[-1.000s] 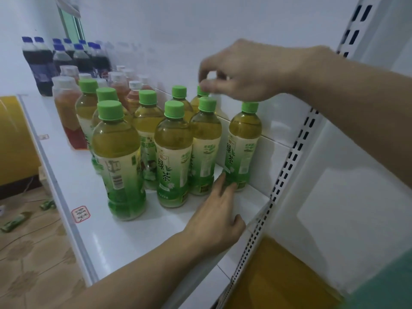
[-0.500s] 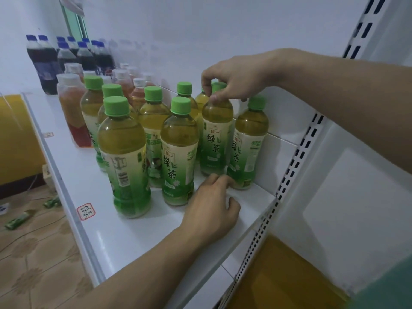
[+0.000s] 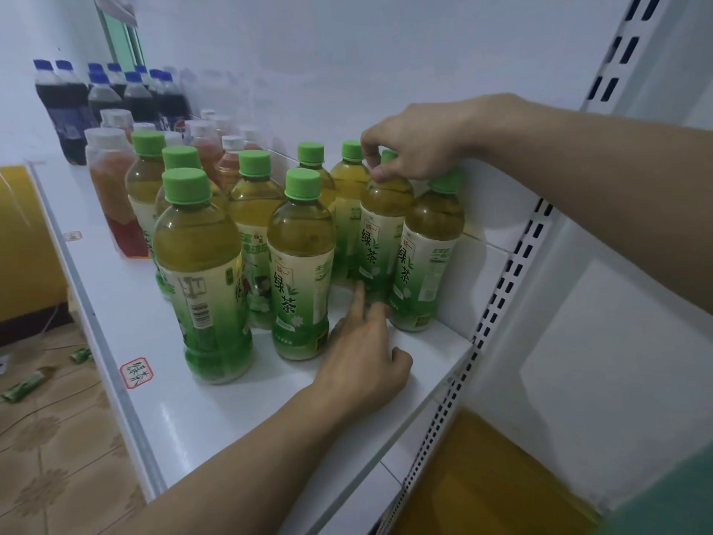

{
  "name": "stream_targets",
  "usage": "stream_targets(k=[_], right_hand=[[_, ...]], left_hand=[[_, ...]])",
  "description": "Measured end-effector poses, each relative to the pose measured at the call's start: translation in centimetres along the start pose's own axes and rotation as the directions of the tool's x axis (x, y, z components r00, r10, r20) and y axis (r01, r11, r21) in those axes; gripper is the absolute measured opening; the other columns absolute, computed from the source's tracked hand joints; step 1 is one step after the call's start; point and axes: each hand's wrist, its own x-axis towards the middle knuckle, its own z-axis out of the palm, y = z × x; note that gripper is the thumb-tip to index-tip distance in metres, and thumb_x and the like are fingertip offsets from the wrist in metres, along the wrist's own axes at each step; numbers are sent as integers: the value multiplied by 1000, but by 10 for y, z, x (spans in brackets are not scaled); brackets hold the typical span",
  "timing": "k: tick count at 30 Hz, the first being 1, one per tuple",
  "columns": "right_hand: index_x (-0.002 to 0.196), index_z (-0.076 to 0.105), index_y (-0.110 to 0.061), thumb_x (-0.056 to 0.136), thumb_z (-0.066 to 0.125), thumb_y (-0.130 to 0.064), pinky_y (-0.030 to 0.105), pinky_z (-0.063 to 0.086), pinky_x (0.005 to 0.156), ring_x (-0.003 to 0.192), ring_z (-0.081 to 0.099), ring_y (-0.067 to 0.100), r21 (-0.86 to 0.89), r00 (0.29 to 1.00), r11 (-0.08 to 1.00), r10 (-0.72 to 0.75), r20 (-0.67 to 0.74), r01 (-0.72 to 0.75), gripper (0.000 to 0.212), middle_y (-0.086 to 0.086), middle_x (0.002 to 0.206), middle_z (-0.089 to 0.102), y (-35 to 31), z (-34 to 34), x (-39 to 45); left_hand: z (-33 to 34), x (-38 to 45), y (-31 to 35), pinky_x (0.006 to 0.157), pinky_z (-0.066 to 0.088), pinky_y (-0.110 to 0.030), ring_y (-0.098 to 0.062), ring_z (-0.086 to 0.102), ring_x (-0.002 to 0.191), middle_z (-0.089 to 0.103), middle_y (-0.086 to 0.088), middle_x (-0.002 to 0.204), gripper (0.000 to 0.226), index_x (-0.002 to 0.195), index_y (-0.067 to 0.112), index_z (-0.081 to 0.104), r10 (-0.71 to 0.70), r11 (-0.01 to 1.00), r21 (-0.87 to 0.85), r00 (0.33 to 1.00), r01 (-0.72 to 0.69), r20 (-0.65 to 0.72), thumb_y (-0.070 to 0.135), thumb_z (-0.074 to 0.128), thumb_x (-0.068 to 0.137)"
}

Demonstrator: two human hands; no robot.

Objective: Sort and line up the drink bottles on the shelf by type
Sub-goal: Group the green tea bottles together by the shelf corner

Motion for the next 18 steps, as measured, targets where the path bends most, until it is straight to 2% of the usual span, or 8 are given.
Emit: stream_targets(k=[3,5,7,9,11,13,16,18], right_hand=[[109,55,-27,101,56,-39,33,39,74,93,51,25,-34,999,999,25,20,-24,15,-7,84,50,-3,-2,-2],[105,58,-26,100,58,-41,33,46,75,89,57,25,-62,999,997,50,11,-49,16,-8,77,54,-6,-9,-5],[103,63,-20,100,53,-46,40,57,80,82,67,29,-85,995,994,70,-65,-75,28,1,79,66,-8,-18,0],[109,64,-17,101,45,-51,46,59,79,75,71,31,-15,974,992,118,-193,-123,40,9,92,70,-11,-27,10],[112,63,-16,101,41,-55,45,58,80,71,72,26,10,965,987,158,-211,-160,45,8,96,69,-20,-31,20],[101,63,-15,100,44,-55,44,54,86,84,64,26,-15,975,987,159,-154,-163,44,4,92,64,-27,-26,32],[76,54,-15,99,56,-49,38,50,82,92,55,28,2,978,986,168,-126,-169,41,1,76,57,-32,-11,43],[88,61,-13,96,63,-45,39,53,84,94,57,27,42,977,985,169,-130,-165,33,3,81,59,-32,-7,44]], left_hand=[[0,2,-2,114,36,-39,-31,39,142,-5,-7,169,60,145,21,38,1,1000,17,1000,-2,30,33,55,89],[1,3,-4,114,36,-38,-31,39,142,-6,-6,169,61,146,22,37,1,1000,20,999,-2,40,34,55,89],[1,3,-5,114,37,-39,-30,40,142,-7,-5,169,61,147,23,36,2,1000,15,999,-3,43,35,55,90],[1,4,-6,114,37,-38,-29,39,143,-7,-5,170,62,148,23,35,5,1000,4,999,-5,39,35,55,91],[0,3,-6,115,36,-37,-28,36,145,-5,-4,170,62,149,23,34,10,1000,-17,1000,-9,29,32,54,91],[-1,3,-7,116,35,-37,-26,33,147,-3,-4,170,63,150,22,33,16,999,-32,1000,-16,15,31,54,91],[0,2,-9,116,33,-35,-24,29,149,-2,-3,170,65,151,23,32,20,999,-40,1000,-20,5,30,55,91],[0,1,-9,116,31,-33,-23,28,150,-3,-2,170,64,152,24,32,25,999,-43,1000,-24,6,30,55,92]])
